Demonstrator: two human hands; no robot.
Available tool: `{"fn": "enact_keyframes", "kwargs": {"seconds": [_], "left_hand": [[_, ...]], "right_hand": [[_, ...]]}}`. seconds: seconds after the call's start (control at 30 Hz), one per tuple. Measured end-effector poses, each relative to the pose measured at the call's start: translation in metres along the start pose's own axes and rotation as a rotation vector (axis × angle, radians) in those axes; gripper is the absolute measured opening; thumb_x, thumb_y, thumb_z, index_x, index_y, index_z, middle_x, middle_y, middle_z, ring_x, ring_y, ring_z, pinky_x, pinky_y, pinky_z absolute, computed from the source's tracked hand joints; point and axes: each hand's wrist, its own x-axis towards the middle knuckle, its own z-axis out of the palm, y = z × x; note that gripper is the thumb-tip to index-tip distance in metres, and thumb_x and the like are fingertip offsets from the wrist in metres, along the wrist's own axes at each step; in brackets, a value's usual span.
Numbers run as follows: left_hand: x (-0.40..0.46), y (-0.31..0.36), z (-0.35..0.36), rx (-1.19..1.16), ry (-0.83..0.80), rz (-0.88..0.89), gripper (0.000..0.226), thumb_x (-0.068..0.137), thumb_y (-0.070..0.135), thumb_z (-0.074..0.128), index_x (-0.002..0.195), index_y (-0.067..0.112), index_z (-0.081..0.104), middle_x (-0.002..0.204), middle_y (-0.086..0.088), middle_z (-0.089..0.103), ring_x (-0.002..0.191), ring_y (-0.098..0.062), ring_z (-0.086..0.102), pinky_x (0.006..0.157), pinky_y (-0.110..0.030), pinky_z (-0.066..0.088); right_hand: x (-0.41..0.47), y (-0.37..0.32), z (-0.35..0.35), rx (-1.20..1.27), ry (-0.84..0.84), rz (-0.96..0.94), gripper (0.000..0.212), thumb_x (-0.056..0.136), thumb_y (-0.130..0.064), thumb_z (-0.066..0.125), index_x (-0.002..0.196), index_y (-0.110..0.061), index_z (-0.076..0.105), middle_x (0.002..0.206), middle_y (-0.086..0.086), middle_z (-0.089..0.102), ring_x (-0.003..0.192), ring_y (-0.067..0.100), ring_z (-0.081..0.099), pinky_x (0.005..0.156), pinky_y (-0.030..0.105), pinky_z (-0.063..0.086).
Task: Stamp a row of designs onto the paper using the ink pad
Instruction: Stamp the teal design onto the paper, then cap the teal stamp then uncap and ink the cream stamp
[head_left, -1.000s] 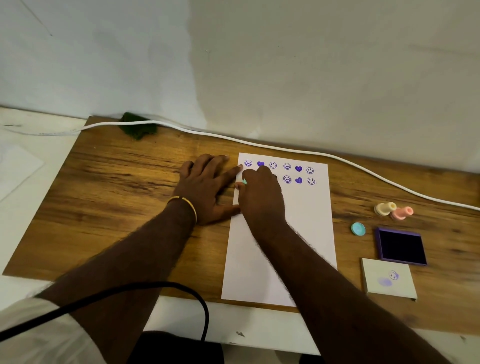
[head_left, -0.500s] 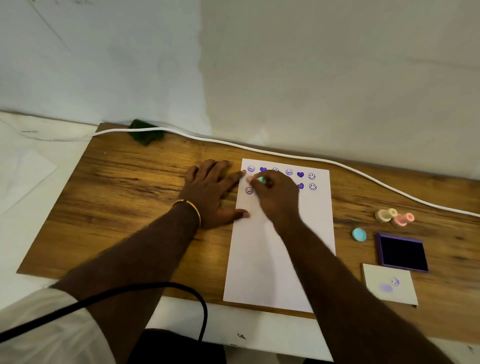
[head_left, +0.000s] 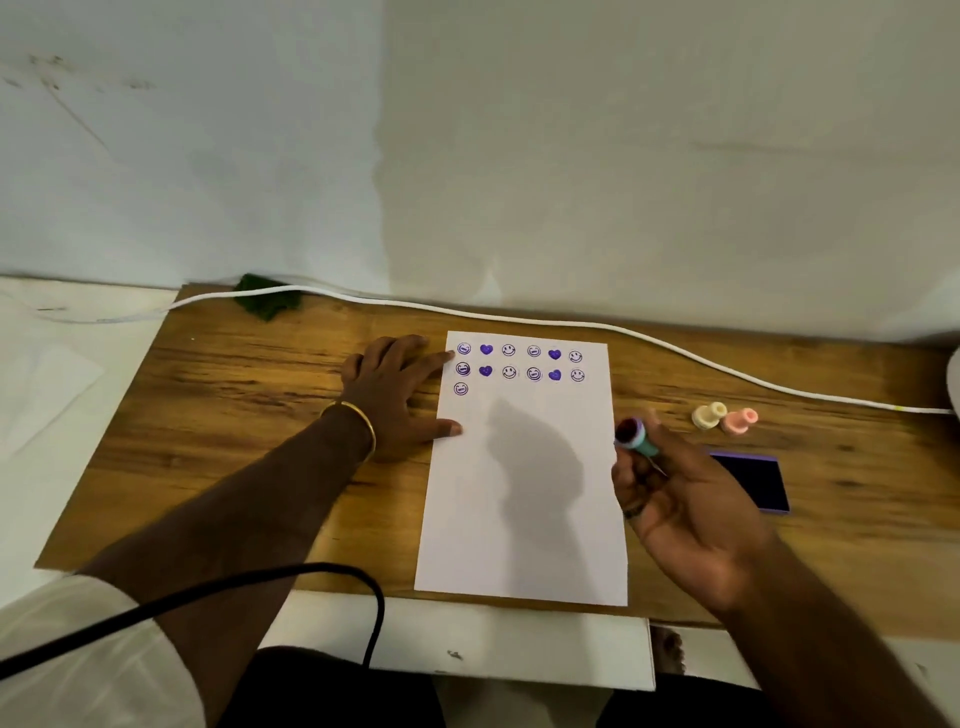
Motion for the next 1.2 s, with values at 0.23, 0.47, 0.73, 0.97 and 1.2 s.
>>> {"fn": "enact_keyframes", "kwargs": {"seconds": [0.23,0.47,0.73,0.97,1.2], "left_hand": [[0.001,0.012,-0.018,-0.094,-0.045,-0.049,0.108,0.050,0.090,0.049,0.145,0.047,0.022,0.155,0.007,0.024,0.143,-0.027,0.014,0.111,-0.055,0.013],[0.010,0.110,-0.024,-0.019,-0.011,0.200,0.079,0.067,0.080,0.054,0.134,0.038,0.050,0.146,0.008,0.042,0.137,-0.020,0.031,0.108,-0.043,0.018],[0.024,0.232,0.008,0.000,-0.251,0.385,0.061,0.084,0.056,0.062,0.136,0.026,0.050,0.139,0.002,0.051,0.129,-0.020,0.043,0.105,-0.044,0.030],[0.030,0.253,0.030,0.001,-0.203,0.344,0.053,0.083,0.053,0.064,0.128,0.026,0.055,0.124,0.001,0.058,0.116,-0.020,0.049,0.097,-0.043,0.040],[0.031,0.255,0.039,-0.032,-0.177,0.325,0.056,0.083,0.060,0.059,0.127,0.026,0.056,0.124,0.001,0.057,0.118,-0.020,0.047,0.099,-0.044,0.039]], "right_hand": [[-0.040,-0.009,-0.038,0.041,0.010,-0.016,0.033,0.078,-0.024,0.074,0.104,-0.004,0.074,0.087,0.013,0.069,0.070,0.017,0.066,0.057,0.024,0.057],[-0.027,-0.033,-0.060,0.133,-0.016,-0.057,0.038,0.079,-0.018,0.070,0.113,-0.001,0.069,0.092,0.013,0.070,0.073,0.017,0.066,0.062,0.023,0.057],[-0.009,-0.061,-0.080,0.214,0.037,-0.146,0.024,0.090,-0.018,0.063,0.107,-0.003,0.069,0.092,0.015,0.070,0.073,0.017,0.065,0.058,0.023,0.057],[0.000,-0.071,-0.086,0.284,0.043,-0.131,0.020,0.089,-0.016,0.063,0.100,-0.002,0.070,0.083,0.012,0.071,0.067,0.016,0.066,0.057,0.023,0.056],[0.006,-0.071,-0.081,0.316,0.070,-0.123,0.018,0.089,-0.014,0.062,0.100,-0.002,0.070,0.082,0.013,0.073,0.063,0.015,0.068,0.058,0.024,0.057]]}}
